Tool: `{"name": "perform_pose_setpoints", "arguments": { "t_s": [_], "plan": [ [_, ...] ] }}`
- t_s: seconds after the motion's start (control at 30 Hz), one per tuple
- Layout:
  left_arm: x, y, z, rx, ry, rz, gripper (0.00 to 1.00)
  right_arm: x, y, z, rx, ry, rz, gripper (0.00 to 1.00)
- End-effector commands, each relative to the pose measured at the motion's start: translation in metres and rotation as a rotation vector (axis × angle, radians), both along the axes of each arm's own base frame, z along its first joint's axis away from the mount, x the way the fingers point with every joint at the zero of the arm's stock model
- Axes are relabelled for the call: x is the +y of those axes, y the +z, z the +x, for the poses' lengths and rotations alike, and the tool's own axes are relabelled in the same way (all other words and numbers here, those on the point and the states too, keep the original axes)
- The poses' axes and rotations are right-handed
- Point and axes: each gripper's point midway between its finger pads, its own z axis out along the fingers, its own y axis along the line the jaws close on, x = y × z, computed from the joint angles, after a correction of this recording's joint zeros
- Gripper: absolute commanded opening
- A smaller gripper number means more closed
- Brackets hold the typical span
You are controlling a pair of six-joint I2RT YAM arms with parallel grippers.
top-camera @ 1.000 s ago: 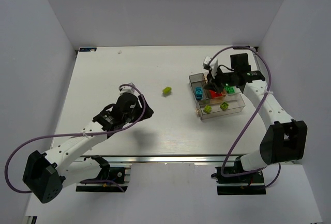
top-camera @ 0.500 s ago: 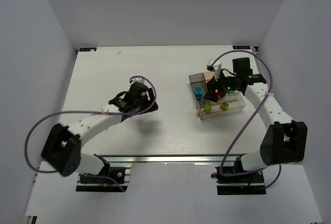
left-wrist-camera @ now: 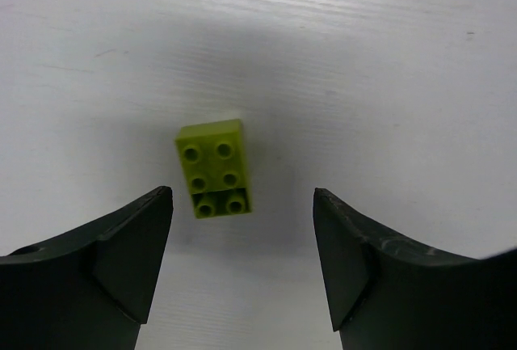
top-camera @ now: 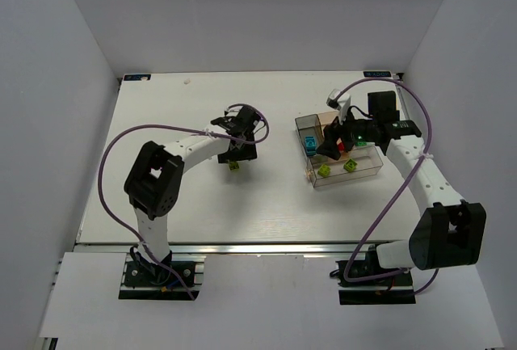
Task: Sort the legos into containers by color
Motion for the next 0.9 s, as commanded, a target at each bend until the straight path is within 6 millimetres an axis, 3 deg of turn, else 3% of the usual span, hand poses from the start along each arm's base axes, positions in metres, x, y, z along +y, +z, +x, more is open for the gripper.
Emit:
{"name": "perform_pose_setpoints", "arguments": {
  "t_s": [0.0, 0.2, 0.4, 0.63, 0.73, 0.87],
  "plan": [
    [0.029, 0.015, -0.007, 0.002, 0.023, 0.123, 0.8, 0.001, 0.008, -0.001, -0.025, -0.008, 0.031, 0.8],
    [0.033, 0.03, -0.013, -0.048, 0.022, 0.108, 0.8, 0.002, 0.005, 0.0, -0.012, -0.006, 0.037, 0.8],
    [0.029, 0.002, -0.017, 0.008, 0.014, 0.107, 0.8, 0.003, 0.008, 0.003, -0.01, -0.002, 0.044, 0.8],
    [0.019, -0.016, -0.002, 0.028, 0.012, 0.08, 0.79, 0.0, 0.01, 0.0, -0.02, -0.013, 0.037, 0.81],
    [0.019, -0.018, 0.005, 0.027, 0.02, 0.078, 0.72, 0.0, 0.01, -0.003, -0.021, -0.014, 0.038, 0.81],
    [0.024, -0.02, 0.011, 0.029, 0.036, 0.074, 0.48, -0.001, 0.013, -0.003, -0.031, -0.017, 0.038, 0.81]
  ]
}}
